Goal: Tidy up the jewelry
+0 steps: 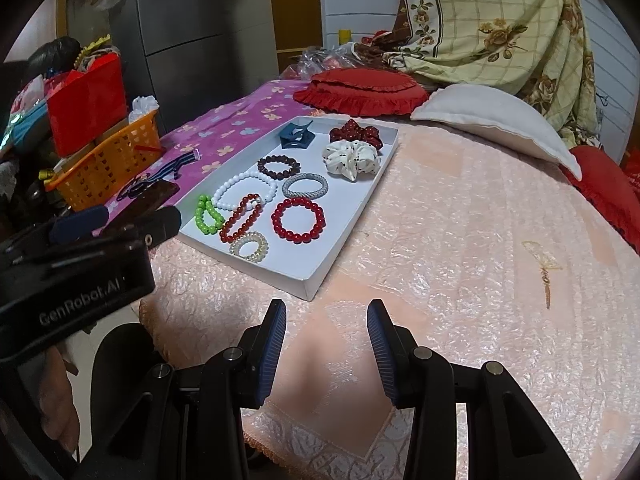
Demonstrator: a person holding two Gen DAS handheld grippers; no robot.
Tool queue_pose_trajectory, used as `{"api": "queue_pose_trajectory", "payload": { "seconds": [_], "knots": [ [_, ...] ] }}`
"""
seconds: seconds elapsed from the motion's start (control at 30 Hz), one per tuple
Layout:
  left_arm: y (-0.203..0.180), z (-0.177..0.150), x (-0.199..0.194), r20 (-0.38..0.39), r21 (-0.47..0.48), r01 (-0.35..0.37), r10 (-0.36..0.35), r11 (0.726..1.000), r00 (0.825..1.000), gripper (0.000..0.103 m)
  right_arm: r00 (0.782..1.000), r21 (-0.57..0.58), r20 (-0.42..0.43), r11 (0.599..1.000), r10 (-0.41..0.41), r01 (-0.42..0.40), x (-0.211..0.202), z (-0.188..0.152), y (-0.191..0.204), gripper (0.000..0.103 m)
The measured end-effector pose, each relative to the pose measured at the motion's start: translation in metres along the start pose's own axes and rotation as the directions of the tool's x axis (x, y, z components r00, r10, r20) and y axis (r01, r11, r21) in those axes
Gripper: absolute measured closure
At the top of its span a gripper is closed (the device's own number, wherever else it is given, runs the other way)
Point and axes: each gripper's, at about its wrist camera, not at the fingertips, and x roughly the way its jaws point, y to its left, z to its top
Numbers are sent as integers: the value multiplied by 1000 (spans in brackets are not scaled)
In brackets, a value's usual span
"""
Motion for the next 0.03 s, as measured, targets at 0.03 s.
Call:
{"api": "queue_pose_trajectory", "payload": {
  "seconds": [0.03],
  "knots": [
    [-2, 1, -2, -1, 4, 4, -4, 1000, 1000, 20, 1000, 8, 3, 1000, 3, -3, -1, 0, -2, 63]
  ]
}}
